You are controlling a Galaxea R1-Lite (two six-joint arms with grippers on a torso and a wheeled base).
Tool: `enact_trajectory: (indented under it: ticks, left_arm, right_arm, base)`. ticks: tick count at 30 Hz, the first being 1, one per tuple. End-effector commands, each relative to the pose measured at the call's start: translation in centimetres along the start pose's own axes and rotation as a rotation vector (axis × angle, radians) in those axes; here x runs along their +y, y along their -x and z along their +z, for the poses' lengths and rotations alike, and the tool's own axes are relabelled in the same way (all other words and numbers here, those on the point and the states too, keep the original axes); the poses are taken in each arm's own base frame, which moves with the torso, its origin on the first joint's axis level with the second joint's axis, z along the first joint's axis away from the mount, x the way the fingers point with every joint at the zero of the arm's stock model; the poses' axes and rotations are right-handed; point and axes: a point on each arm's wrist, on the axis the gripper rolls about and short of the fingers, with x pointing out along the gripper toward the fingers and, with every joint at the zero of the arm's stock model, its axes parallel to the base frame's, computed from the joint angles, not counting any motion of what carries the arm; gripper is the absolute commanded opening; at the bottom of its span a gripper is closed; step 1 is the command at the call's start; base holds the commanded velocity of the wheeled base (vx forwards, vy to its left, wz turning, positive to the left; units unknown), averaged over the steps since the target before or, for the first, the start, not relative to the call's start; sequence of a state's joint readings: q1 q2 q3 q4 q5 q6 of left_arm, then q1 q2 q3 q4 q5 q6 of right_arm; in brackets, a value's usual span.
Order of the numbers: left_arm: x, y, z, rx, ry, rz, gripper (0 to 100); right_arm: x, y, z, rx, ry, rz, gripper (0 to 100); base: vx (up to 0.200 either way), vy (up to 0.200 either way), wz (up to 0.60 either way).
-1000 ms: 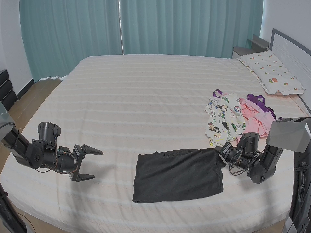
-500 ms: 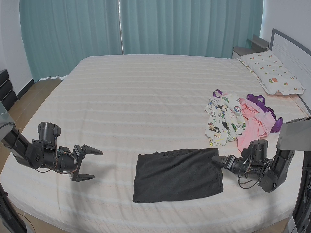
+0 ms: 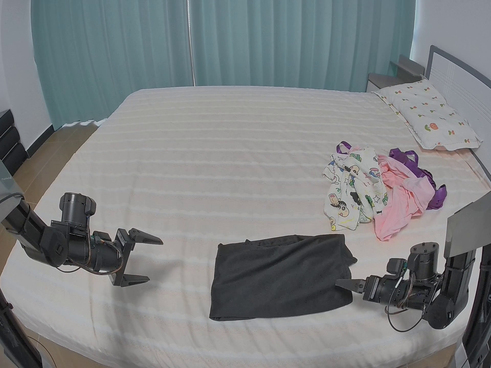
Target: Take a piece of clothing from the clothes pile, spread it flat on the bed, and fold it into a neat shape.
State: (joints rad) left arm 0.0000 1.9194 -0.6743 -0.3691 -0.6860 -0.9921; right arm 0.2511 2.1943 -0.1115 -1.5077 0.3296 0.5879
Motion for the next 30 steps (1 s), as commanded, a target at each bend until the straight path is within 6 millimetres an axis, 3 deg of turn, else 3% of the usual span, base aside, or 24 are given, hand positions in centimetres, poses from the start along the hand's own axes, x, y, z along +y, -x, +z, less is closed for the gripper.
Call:
enact_trajectory:
  ticks: [1,5,6,19,30]
  left_arm:
    - [0.0,0.0,0.0,0.000,0.000,0.000,100]
    - [0.0,-0.1,0.1,-0.001,-0.001,-0.001,100]
    - [0.0,-0.1,0.1,-0.001,-0.002,-0.001,100]
    - [-0.1,0.0,0.1,-0.002,-0.002,-0.002,100]
    - [0.0,-0.1,0.1,-0.001,-0.001,-0.001,100]
  right_arm:
    - [-0.3,-0.5,-1.7,0.073,0.013,-0.008,100]
    - [-0.4,-0.6,-1.9,0.083,0.012,-0.010,100]
    - [-0.5,-0.6,-2.0,0.086,0.014,-0.012,0]
    - [-0.7,1.0,-2.8,0.121,0.044,-0.041,0]
    - [-0.2,2.4,-2.3,0.129,0.034,-0.062,0]
  base:
    - [0.000,0.000,0.00]
    - [0.000,0.000,0.00]
    - [0.000,0.000,0.00]
    - [0.000,0.000,0.00]
    - [0.000,0.000,0.00]
